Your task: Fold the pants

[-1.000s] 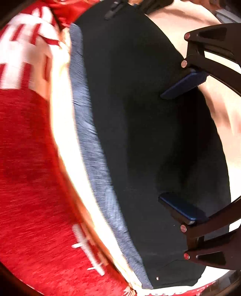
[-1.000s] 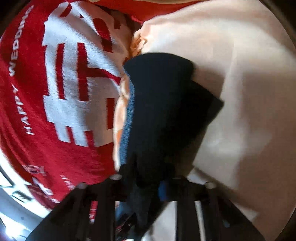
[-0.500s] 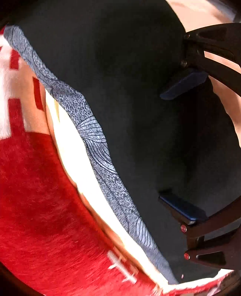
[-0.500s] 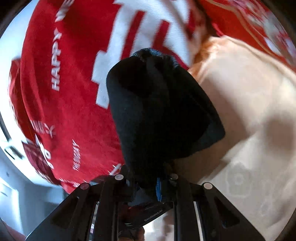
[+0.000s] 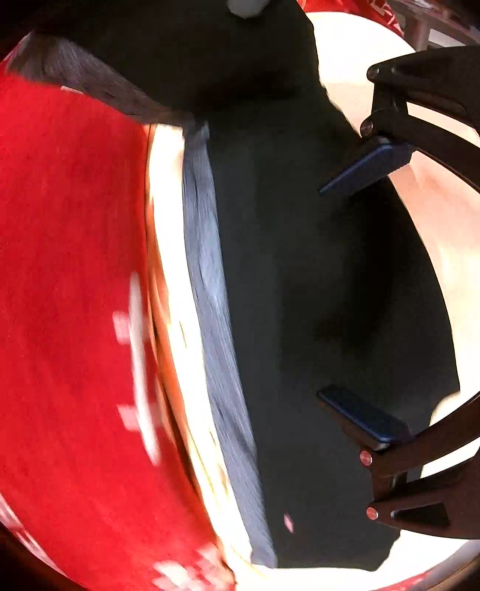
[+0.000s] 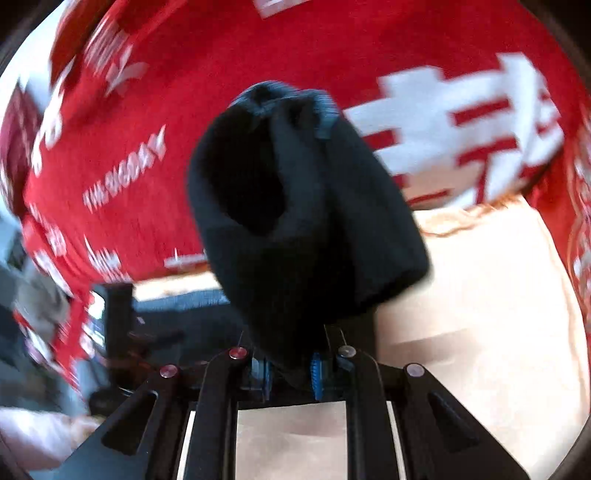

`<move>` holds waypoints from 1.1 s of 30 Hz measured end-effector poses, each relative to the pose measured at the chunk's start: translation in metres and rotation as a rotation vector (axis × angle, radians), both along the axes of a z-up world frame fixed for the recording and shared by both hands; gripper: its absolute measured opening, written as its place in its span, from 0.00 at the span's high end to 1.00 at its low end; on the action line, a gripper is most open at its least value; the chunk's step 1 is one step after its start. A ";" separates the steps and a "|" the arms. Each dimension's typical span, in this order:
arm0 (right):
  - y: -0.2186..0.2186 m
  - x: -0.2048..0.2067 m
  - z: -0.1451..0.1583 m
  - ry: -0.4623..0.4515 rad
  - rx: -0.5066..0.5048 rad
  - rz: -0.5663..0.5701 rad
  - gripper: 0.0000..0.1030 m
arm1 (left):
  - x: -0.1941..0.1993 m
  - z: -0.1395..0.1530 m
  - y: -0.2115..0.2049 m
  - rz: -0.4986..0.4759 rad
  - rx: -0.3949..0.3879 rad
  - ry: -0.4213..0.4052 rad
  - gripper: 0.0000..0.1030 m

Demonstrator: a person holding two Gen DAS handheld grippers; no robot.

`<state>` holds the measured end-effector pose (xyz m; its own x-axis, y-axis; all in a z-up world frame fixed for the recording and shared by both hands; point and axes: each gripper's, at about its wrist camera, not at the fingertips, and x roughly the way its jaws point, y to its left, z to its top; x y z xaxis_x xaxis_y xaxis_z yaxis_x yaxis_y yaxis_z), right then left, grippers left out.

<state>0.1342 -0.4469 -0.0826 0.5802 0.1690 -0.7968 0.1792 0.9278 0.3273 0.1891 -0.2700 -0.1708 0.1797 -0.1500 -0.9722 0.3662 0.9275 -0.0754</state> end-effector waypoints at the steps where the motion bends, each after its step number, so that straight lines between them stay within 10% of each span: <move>1: 0.021 0.007 -0.004 0.016 -0.054 0.027 0.81 | 0.003 -0.002 0.023 0.018 0.016 0.000 0.01; 10: 0.200 0.036 -0.113 0.256 -0.582 0.299 0.69 | 0.019 -0.031 0.151 0.206 0.084 0.076 0.01; 15: 0.242 0.005 -0.101 0.193 -0.787 0.431 0.63 | 0.023 -0.025 0.171 0.197 0.048 0.073 0.01; 19: 0.233 -0.019 -0.068 0.177 -0.558 0.480 0.62 | 0.027 -0.008 0.161 0.156 -0.028 0.064 0.01; 26: 0.103 0.003 -0.085 0.215 0.473 -0.076 0.62 | 0.010 -0.011 0.093 0.017 -0.079 0.070 0.01; 33: 0.077 0.000 -0.146 0.271 0.791 -0.285 0.62 | 0.001 -0.047 0.077 0.006 -0.061 0.143 0.01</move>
